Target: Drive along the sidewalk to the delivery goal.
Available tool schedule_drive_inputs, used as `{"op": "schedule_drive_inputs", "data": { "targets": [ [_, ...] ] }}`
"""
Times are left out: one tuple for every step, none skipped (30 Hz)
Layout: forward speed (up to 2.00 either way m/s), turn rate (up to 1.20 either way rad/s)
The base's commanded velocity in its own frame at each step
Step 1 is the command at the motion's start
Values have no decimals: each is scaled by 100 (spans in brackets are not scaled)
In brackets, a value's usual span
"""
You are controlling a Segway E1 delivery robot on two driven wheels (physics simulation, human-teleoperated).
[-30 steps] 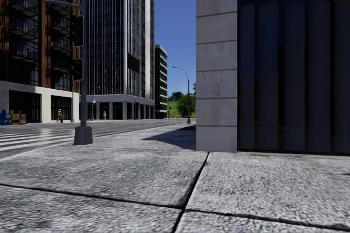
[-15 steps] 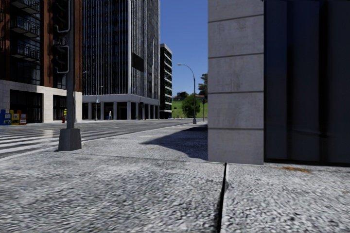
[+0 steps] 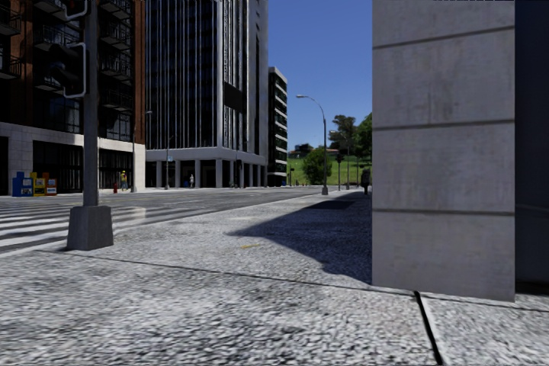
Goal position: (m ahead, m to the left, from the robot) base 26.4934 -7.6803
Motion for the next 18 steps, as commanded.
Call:
{"op": "schedule_drive_inputs", "data": {
  "targets": [
    [200, 15],
    [200, 15],
    [200, 14],
    [200, 13],
    [200, 13],
    [200, 13],
    [200, 13],
    [200, 13],
    [200, 13],
    [200, 13],
    [200, 15],
    [200, 15],
    [200, 15],
    [200, 15],
    [200, 15],
    [200, 15],
    [200, 15],
    [200, 16]
  ]
}}
